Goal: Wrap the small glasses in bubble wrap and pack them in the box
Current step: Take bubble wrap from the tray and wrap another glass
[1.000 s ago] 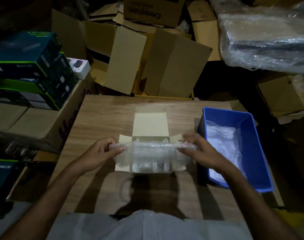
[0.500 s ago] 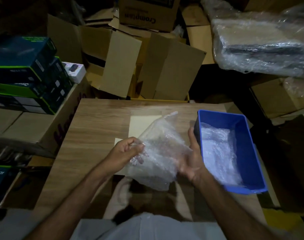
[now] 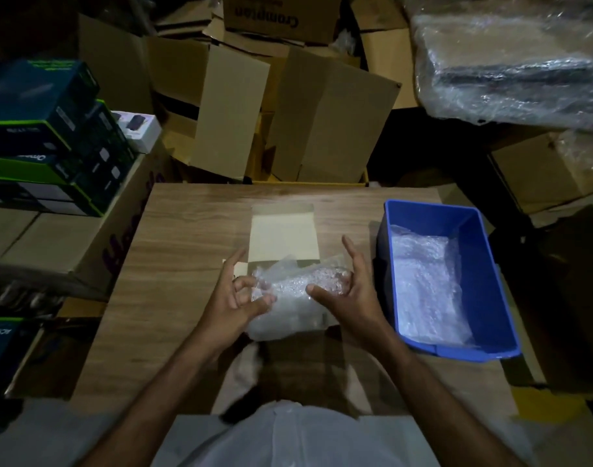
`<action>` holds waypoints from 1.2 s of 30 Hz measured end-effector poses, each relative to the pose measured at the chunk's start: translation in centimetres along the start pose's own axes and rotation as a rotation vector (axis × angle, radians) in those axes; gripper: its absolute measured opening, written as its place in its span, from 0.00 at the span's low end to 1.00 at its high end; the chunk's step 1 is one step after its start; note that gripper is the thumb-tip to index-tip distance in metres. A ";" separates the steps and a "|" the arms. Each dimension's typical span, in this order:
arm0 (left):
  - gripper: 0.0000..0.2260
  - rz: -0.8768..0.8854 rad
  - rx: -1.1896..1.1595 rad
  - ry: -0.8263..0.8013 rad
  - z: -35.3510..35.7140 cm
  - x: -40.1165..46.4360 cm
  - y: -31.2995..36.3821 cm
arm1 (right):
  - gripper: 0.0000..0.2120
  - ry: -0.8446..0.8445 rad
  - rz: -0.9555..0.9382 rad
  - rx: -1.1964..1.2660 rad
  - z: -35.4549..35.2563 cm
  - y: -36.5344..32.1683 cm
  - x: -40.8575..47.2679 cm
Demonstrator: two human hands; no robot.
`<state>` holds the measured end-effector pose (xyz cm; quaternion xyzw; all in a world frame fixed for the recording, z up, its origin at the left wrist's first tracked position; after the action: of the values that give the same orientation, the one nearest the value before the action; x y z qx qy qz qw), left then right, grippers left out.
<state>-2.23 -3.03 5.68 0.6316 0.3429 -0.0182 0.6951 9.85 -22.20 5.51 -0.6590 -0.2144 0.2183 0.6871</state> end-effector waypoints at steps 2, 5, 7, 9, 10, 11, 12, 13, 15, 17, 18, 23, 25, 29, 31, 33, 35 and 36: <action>0.36 0.038 0.148 -0.086 -0.4 0.2 0.9 | 0.43 -0.119 -0.030 -0.140 -0.5 0.1 0.3; 0.27 0.071 0.430 -0.043 -0.4 0.8 1.9 | 0.35 -0.193 -0.047 -0.386 -0.2 0.2 0.5; 0.16 0.164 0.695 0.032 -0.2 1.0 2.0 | 0.20 -0.252 -0.088 -0.535 0.0 0.1 0.8; 0.09 0.239 0.820 0.071 -0.5 0.8 2.2 | 0.01 -0.317 -0.119 -0.520 -0.1 0.1 1.0; 0.09 0.247 0.809 0.037 -0.8 0.8 2.2 | 0.05 -0.298 -0.123 -0.502 -0.6 0.4 1.2; 0.09 0.237 0.752 -0.031 -0.9 0.6 2.4 | 0.05 -0.261 -0.092 -0.478 -1.1 0.2 1.3; 0.08 0.218 0.644 -0.119 -1.0 0.4 2.6 | 0.06 -0.221 -0.039 -0.377 -1.4 -0.2 1.2; 0.06 0.175 0.515 -0.212 -0.9 0.1 2.8 | 0.08 -0.208 0.021 -0.221 -1.7 -0.4 1.1; 0.10 0.058 0.292 -0.306 -0.1 -0.3 2.8 | 0.10 -0.211 0.141 0.069 -1.7 -0.2 0.7; 0.13 -0.055 0.160 -0.275 0.5 0.0 2.0 | 0.15 -0.145 0.221 0.172 -1.1 0.9 0.5; 0.14 -0.094 0.107 -0.240 0.7 0.2 1.6 | 0.19 -0.091 0.240 0.185 -0.8 1.7 0.4; 0.24 -0.100 -0.029 -0.053 0.6 0.6 -0.7 | 0.32 0.047 0.191 0.047 -0.3 3.7 -1.0; 0.20 -0.030 0.027 -0.036 0.4 0.6 -1.3 | 0.35 -0.024 0.121 0.074 -0.2 3.8 -1.5; 0.16 -0.019 0.140 -0.104 -0.4 0.6 -1.9 | 0.37 -0.135 -0.009 0.125 -0.3 3.2 -1.8; 0.28 -0.098 0.067 -0.173 -0.6 0.2 -1.8 | 0.38 -0.193 -0.063 0.065 -0.6 3.1 -1.6; 0.36 -0.103 0.124 -0.177 -0.7 0.1 -1.9 | 0.37 -0.273 -0.100 -0.079 -0.9 3.3 -1.5; 0.37 -0.076 0.235 -0.129 -1.0 0.5 -2.0 | 0.35 -0.300 -0.125 -0.204 -0.9 3.9 -1.5; 0.36 -0.055 0.320 -0.093 -1.1 0.9 -2.0 | 0.32 -0.293 -0.138 -0.235 -0.7 4.0 -1.4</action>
<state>-3.00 -2.06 3.58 0.7231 0.3203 -0.1207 0.5999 9.04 -23.42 1.50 -0.6796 -0.3808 0.2379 0.5801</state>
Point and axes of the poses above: each hand's wrist, its own x-axis towards the middle knuckle, its own z-axis out of the palm, y = z × x, the point moved 2 cm from there along x, towards the middle knuckle, and after that the axes turned 12 degrees about -z, right-handed, at the moved point
